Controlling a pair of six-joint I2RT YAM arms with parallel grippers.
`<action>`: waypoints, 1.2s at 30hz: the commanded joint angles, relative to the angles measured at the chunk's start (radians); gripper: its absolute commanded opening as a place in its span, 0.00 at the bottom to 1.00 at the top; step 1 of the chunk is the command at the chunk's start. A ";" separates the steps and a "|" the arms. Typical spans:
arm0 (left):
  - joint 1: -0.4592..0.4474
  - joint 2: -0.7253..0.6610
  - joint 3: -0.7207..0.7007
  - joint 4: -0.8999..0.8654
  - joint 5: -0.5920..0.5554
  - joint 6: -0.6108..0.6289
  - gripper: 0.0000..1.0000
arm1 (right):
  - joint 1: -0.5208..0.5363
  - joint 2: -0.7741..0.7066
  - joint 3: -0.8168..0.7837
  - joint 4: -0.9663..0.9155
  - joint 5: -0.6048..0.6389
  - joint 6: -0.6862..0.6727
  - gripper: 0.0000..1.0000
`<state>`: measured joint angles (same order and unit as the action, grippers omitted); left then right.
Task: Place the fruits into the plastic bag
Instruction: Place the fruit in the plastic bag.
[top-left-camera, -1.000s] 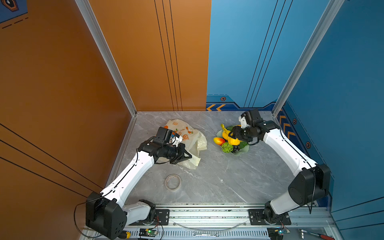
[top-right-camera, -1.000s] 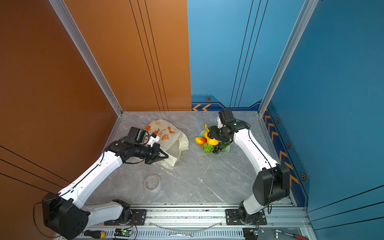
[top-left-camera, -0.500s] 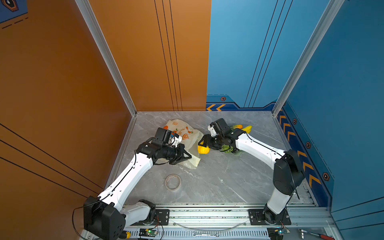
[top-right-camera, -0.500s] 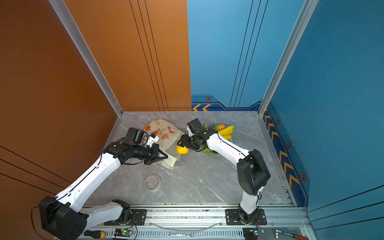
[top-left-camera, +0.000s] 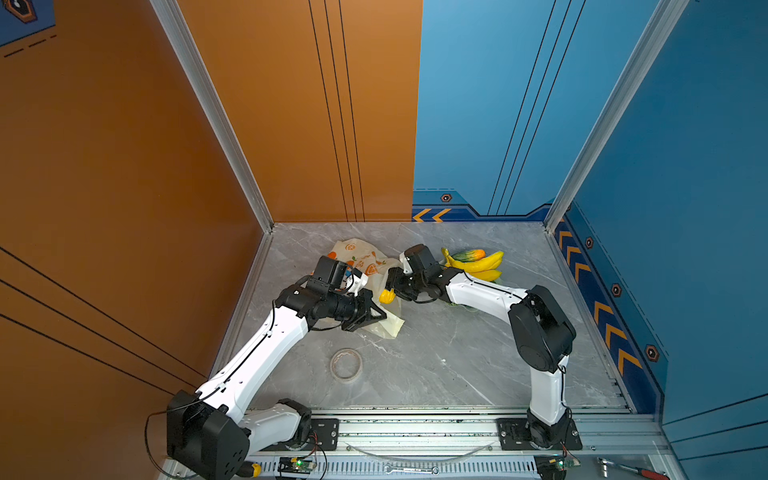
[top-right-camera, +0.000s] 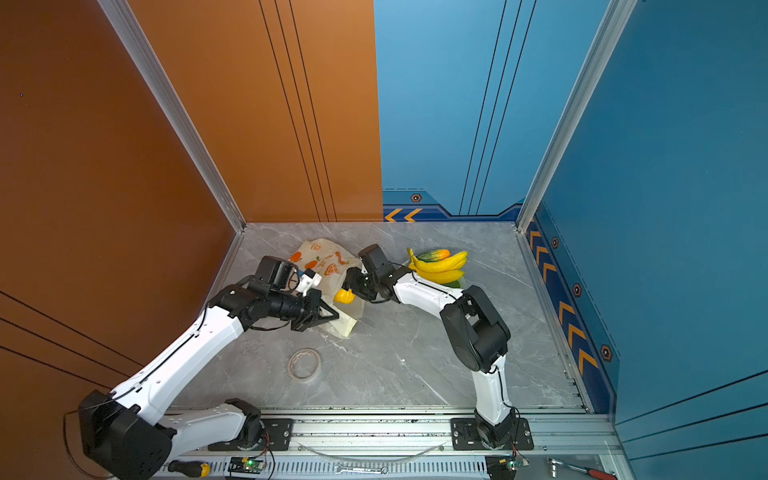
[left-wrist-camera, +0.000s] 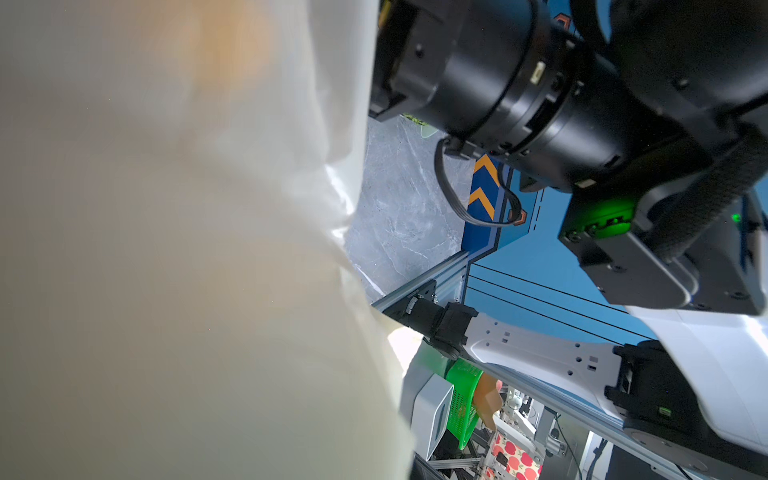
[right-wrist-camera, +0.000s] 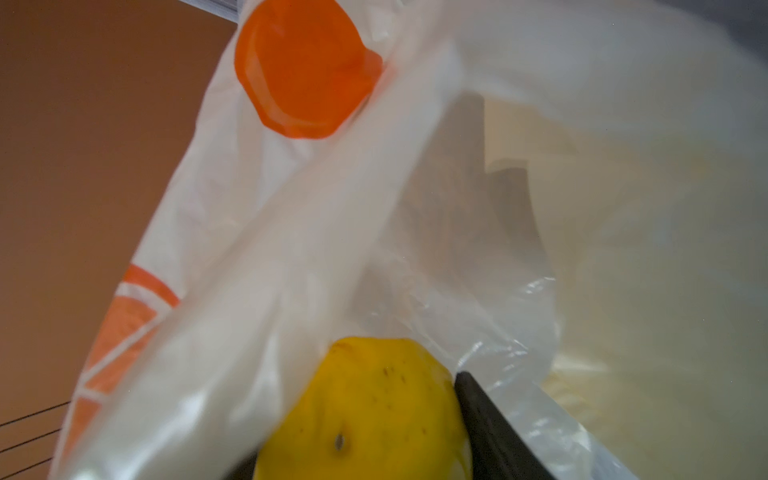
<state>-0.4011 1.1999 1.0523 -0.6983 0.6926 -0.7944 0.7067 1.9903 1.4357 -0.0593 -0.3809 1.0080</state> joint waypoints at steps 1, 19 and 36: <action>-0.009 0.011 0.012 0.050 0.002 -0.035 0.00 | 0.026 0.048 0.032 0.125 0.011 0.085 0.59; 0.010 -0.007 -0.109 0.364 0.064 -0.244 0.00 | 0.034 0.154 0.079 0.121 0.095 0.158 0.62; 0.063 -0.065 -0.153 0.319 0.086 -0.224 0.00 | 0.056 0.238 0.258 0.060 0.128 0.158 1.00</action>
<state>-0.3519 1.1584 0.9184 -0.3588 0.7494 -1.0370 0.7574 2.2189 1.6615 0.0349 -0.2790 1.1793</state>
